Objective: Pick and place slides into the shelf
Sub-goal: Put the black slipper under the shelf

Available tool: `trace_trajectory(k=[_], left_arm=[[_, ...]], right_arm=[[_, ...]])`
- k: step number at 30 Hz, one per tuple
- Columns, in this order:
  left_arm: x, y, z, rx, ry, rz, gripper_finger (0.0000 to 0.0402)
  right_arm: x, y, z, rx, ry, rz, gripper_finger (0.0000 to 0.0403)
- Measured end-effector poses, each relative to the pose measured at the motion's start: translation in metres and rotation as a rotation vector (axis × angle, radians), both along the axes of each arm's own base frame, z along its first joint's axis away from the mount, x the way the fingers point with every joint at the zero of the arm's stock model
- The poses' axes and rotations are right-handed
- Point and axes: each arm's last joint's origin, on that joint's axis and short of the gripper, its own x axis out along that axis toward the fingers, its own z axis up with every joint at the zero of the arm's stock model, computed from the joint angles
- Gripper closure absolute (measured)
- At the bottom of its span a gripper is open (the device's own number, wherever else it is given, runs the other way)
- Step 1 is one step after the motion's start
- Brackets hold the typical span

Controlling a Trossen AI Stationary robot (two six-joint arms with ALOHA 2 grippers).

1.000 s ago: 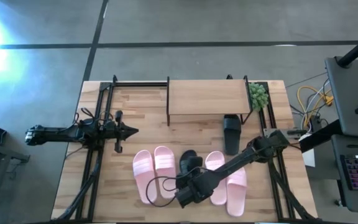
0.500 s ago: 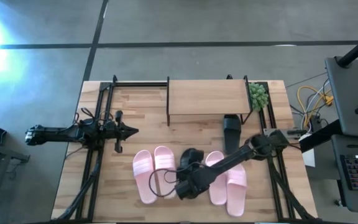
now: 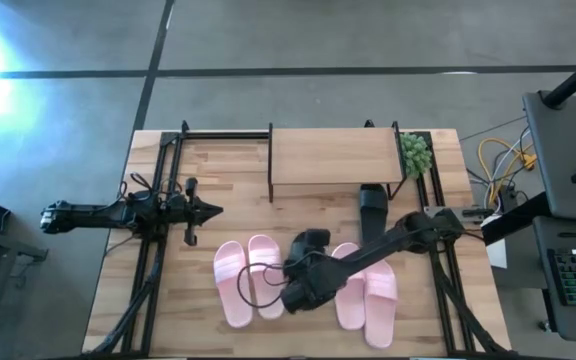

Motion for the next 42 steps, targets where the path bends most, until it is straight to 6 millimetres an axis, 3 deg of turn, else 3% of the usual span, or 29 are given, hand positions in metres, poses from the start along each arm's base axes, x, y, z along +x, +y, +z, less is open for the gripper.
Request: trace_trajectory(k=[3, 7, 14, 19, 23, 28, 34, 42], left_arm=[[0.0, 0.0, 0.0, 0.0, 0.001, 0.0, 0.0402], [0.0, 0.0, 0.0, 0.0, 0.003, 0.0, 0.0402], [0.0, 0.0, 0.0, 0.0, 0.002, 0.0, 0.0402], [0.0, 0.0, 0.0, 0.0, 0.002, 0.0, 0.0402], [0.0, 0.0, 0.0, 0.0, 0.003, 0.0, 0.0402], [0.0, 0.0, 0.0, 0.0, 0.002, 0.001, 0.0402], [0.0, 0.0, 0.0, 0.0, 0.004, 0.0, 0.0402], [0.0, 0.0, 0.0, 0.0, 0.005, 0.0, 0.0402]], right_arm=[[-0.003, -0.009, 0.009, -0.048, 0.051, 0.01, 0.039], [-0.003, -0.024, 0.006, 0.037, 0.099, -0.046, 0.039], [0.0, -0.055, -0.01, 0.079, 0.151, -0.179, 0.039], [-0.002, -0.089, -0.029, 0.071, 0.224, -0.282, 0.039], [-0.004, -0.115, -0.041, -0.018, 0.296, -0.266, 0.039], [-0.007, -0.141, -0.05, 0.013, 0.452, -0.201, 0.039], [-0.012, -0.158, -0.054, 0.008, 0.577, -0.112, 0.039], [-0.014, -0.172, -0.06, -0.067, 0.571, -0.15, 0.039]])
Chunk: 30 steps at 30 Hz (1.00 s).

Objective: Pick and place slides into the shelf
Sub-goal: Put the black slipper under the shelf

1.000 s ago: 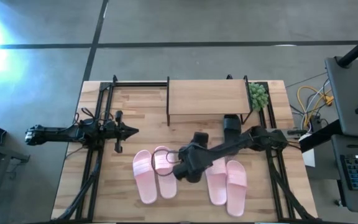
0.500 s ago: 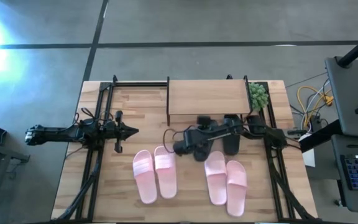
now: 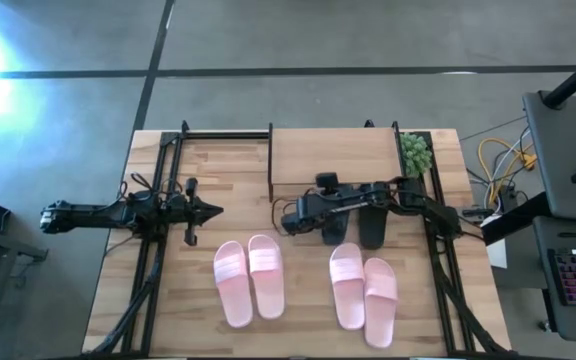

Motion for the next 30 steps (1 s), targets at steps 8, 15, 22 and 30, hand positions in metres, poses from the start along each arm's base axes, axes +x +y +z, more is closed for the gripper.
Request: trace_trajectory(k=[8, 15, 22, 30], left_arm=[[0.0, 0.0, 0.0, 0.0, 0.003, 0.0, 0.0402], [0.0, 0.0, 0.0, 0.0, 0.004, 0.0, 0.0402], [0.0, 0.0, 0.0, 0.0, 0.005, 0.0, 0.0402], [0.0, 0.0, 0.0, 0.0, 0.004, 0.0, 0.0402]], right_arm=[[-0.005, 0.001, -0.007, 0.018, 0.028, -0.019, 0.0382], [-0.009, 0.002, -0.011, 0.021, 0.054, -0.02, 0.032], [-0.009, 0.006, -0.01, 0.048, 0.047, -0.031, 0.0272], [-0.01, 0.021, -0.004, 0.125, -0.031, -0.141, 0.025]])
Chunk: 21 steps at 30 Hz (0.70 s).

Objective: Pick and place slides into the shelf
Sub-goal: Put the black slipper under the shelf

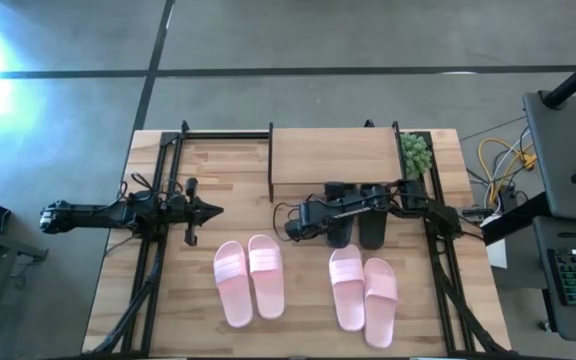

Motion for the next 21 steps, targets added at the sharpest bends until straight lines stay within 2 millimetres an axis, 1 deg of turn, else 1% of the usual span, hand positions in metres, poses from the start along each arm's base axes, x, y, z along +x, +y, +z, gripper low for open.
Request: trace_trajectory(k=[4, 7, 11, 13, 15, 17, 19, 21], left_arm=[[0.0, 0.0, 0.0, 0.0, 0.001, 0.0, 0.0402], [0.0, 0.0, 0.0, 0.0, 0.0, 0.0, 0.0402], [0.0, 0.0, 0.0, 0.0, 0.001, 0.0, 0.0402], [0.0, 0.0, 0.0, 0.0, 0.001, 0.0, 0.0402], [0.0, 0.0, 0.0, 0.0, 0.002, 0.0, 0.0402], [0.0, 0.0, 0.0, 0.0, 0.002, 0.0, 0.0402], [0.0, 0.0, 0.0, 0.0, 0.002, 0.0, 0.0402], [0.0, 0.0, 0.0, 0.0, 0.002, 0.0, 0.0402]], right_arm=[[-0.003, 0.009, 0.011, 0.055, -0.074, -0.114, 0.0243], [-0.006, 0.016, 0.025, 0.009, -0.177, -0.21, 0.0241], [-0.012, 0.024, 0.047, -0.082, -0.312, -0.245, 0.0245], [-0.015, 0.025, 0.057, -0.074, -0.362, -0.291, 0.0247], [-0.018, 0.027, 0.067, 0.022, -0.404, -0.389, 0.025], [-0.017, 0.029, 0.075, 0.177, -0.451, -0.527, 0.0255], [-0.014, 0.033, 0.082, 0.302, -0.517, -0.692, 0.0263], [-0.008, 0.037, 0.088, 0.388, -0.594, -0.831, 0.0272]])
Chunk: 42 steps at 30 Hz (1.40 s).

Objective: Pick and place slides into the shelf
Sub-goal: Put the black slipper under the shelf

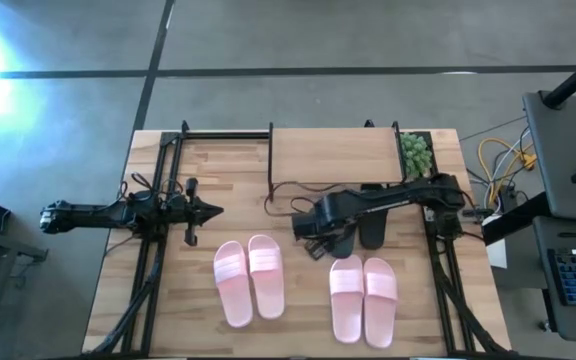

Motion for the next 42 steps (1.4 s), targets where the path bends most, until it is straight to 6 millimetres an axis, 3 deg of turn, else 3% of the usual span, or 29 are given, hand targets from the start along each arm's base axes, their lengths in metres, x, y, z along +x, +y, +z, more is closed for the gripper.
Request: trace_trajectory(k=[6, 15, 29, 42], left_arm=[[0.0, 0.0, 0.0, 0.0, -0.002, 0.0, 0.0402], [0.0, 0.0, 0.0, 0.0, -0.003, 0.0, 0.0402], [0.0, 0.0, 0.0, 0.0, -0.001, 0.0, 0.0402], [0.0, 0.0, 0.0, 0.0, -0.002, 0.0, 0.0402]], right_arm=[[0.02, 0.013, 0.004, 0.097, -0.215, -0.109, 0.0313], [0.014, 0.034, -0.031, 0.106, 0.015, -0.05, 0.039], [0.015, 0.034, -0.056, 0.073, 0.085, 0.001, 0.0394], [0.002, 0.016, -0.074, -0.146, 0.158, -0.056, 0.0394]])
